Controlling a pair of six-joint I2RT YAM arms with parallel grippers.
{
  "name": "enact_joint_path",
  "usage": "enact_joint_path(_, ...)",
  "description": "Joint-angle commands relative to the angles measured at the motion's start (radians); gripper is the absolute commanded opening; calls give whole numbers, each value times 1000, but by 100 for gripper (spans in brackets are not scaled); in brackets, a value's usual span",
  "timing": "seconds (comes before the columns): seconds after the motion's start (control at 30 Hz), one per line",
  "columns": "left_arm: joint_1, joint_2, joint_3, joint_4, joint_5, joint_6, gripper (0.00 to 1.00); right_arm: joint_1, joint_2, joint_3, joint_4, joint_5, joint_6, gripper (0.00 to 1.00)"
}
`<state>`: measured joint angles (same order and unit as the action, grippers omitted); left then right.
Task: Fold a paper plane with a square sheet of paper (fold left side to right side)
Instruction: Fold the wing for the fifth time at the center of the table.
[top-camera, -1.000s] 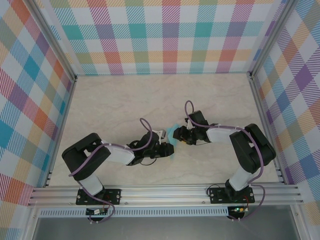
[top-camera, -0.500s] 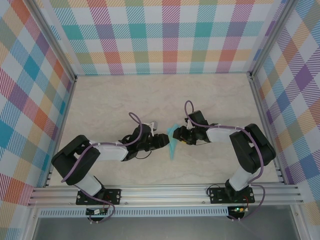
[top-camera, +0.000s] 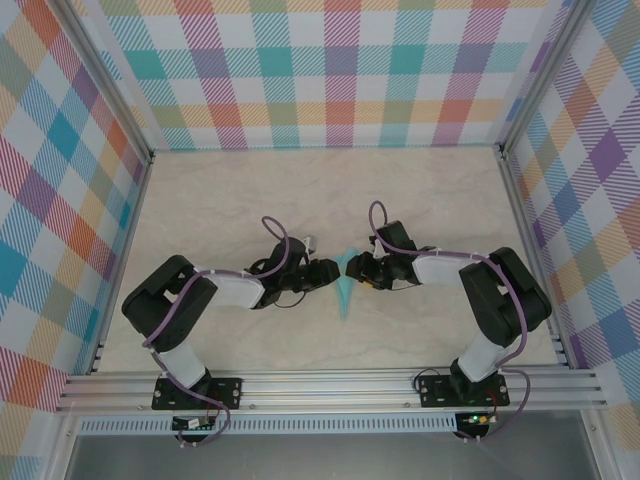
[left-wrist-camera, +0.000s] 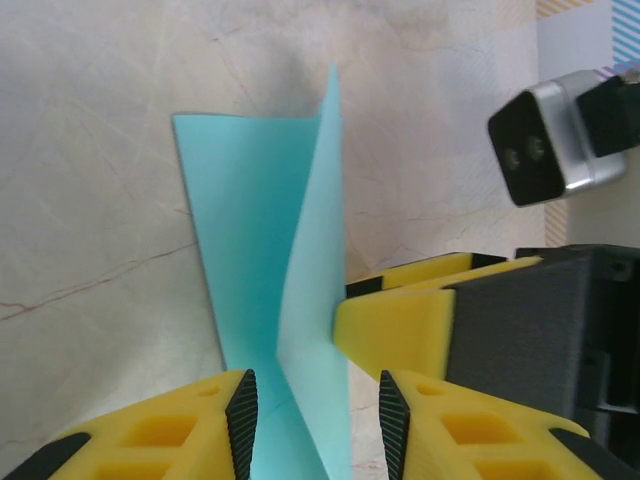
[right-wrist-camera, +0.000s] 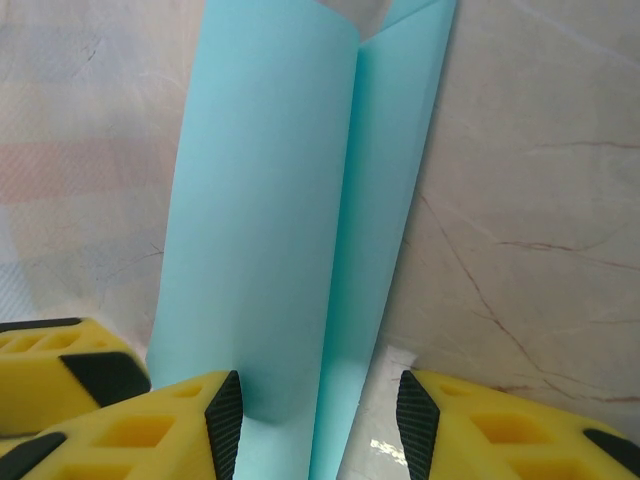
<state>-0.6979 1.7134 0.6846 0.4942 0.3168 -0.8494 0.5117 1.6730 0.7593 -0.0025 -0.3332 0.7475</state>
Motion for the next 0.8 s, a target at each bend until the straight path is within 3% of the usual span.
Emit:
enact_joint_path(0.0,13,30,33,-2,27,-3,39,8,32,-6,-79,45,-16,48)
enact_joint_path(0.3,15,87,74,10,51,2,31,10,29,-5,-85,46,-19,48)
enact_joint_path(0.6,17,112,106,-30,35,28,4,7,-10,1,-93,37,-34,50)
enact_joint_path(0.77,18,113,114,-44,34,49,0,-19,-77,34,-140,39,-60,52)
